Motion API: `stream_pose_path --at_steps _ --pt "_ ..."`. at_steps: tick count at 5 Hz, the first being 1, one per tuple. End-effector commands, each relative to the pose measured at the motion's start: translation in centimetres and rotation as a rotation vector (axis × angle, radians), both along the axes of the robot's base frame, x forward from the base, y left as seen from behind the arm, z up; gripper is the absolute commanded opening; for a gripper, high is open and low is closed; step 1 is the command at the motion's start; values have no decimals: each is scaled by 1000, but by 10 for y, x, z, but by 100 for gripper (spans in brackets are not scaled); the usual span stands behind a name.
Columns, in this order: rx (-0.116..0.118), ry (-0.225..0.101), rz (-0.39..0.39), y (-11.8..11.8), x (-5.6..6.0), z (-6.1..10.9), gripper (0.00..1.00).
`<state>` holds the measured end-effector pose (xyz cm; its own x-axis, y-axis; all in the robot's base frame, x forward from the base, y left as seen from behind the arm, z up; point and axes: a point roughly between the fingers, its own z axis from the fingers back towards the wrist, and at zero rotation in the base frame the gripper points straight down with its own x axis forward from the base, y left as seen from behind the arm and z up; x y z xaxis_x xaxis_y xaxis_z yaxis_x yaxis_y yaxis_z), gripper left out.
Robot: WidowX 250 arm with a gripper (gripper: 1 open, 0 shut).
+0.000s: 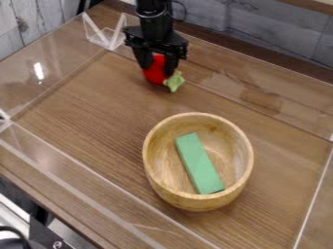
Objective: Move the red fruit to the right
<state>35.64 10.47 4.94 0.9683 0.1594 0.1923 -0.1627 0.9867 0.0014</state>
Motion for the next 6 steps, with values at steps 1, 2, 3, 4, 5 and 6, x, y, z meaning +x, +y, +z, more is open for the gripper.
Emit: stream_pose_path --at_steps 1,2,3,4,5,6 --pt "43 -110 -13 -11 14 48 0" --pt "53 -161 -27 -28 20 74 0" --pt "56 -199 -69 -66 19 91 0" --pt "64 -185 -57 -61 15 78 100" --pt "79 -164 -33 -44 17 64 100" --pt "94 -141 -6 -27 18 49 100"
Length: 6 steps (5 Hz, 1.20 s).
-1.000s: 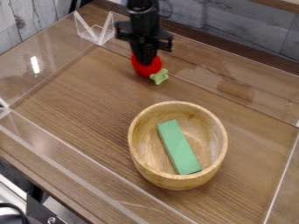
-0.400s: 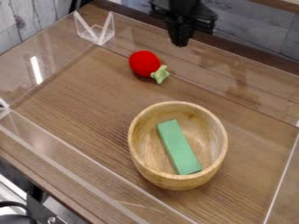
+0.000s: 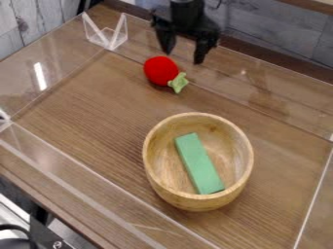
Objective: Move the red fruit to the right
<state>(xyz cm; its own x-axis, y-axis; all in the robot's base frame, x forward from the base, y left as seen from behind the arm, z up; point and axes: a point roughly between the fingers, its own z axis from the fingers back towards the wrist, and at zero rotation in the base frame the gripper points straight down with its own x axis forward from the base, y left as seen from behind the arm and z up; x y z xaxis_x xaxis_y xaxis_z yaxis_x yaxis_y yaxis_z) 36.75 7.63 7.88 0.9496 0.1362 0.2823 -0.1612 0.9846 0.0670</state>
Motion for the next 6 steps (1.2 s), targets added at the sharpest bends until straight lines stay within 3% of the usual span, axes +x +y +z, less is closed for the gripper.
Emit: stream_pose_path --at_steps 1,3,4,5,6 --pt "20 -32 11 9 7 3 100" --pt "19 16 29 15 11 -24 100" --pt "20 24 33 16 10 -29 0" --pt "22 26 33 15 9 -30 0" --pt "39 -14 24 1 8 -7 0"
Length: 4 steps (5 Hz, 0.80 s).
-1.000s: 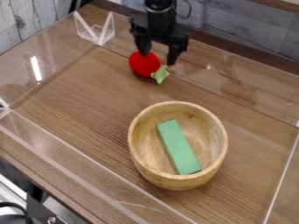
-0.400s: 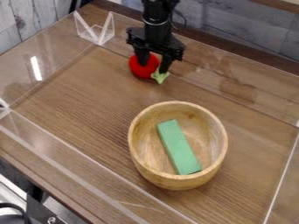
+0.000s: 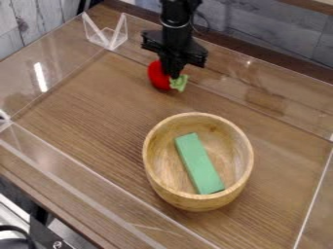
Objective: Move the red fruit to the right
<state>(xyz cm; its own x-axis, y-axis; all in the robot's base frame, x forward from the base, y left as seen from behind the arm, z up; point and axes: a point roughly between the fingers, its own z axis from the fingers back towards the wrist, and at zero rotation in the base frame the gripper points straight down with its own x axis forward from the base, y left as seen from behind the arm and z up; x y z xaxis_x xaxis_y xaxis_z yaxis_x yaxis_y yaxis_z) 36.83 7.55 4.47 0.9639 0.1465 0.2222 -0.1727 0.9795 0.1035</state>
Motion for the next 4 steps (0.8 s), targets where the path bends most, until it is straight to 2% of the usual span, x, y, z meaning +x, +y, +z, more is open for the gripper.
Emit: stream_pose_path --at_steps 1,2,3,4 --pt "29 -120 -19 -20 7 50 0" --pt "31 -154 -50 -47 5 67 0" --pt "30 -169 -74 -76 4 72 0" --pt "35 -169 -74 -85 5 69 0"
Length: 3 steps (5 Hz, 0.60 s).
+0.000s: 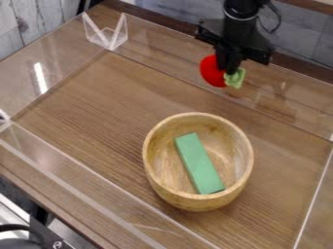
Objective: Move the red fruit to the right
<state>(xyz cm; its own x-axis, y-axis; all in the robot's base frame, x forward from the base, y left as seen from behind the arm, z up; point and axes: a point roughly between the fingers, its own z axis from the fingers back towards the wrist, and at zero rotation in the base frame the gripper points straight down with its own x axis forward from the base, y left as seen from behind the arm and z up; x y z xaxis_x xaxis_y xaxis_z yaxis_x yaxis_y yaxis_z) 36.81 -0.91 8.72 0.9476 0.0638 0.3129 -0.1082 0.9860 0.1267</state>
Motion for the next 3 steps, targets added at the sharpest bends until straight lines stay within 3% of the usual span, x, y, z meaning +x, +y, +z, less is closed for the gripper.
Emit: stream_pose_path --at_steps 1,3 --pt "-2 -86 16 -1 5 31 0" --pt "1 -104 46 -1 11 43 0"
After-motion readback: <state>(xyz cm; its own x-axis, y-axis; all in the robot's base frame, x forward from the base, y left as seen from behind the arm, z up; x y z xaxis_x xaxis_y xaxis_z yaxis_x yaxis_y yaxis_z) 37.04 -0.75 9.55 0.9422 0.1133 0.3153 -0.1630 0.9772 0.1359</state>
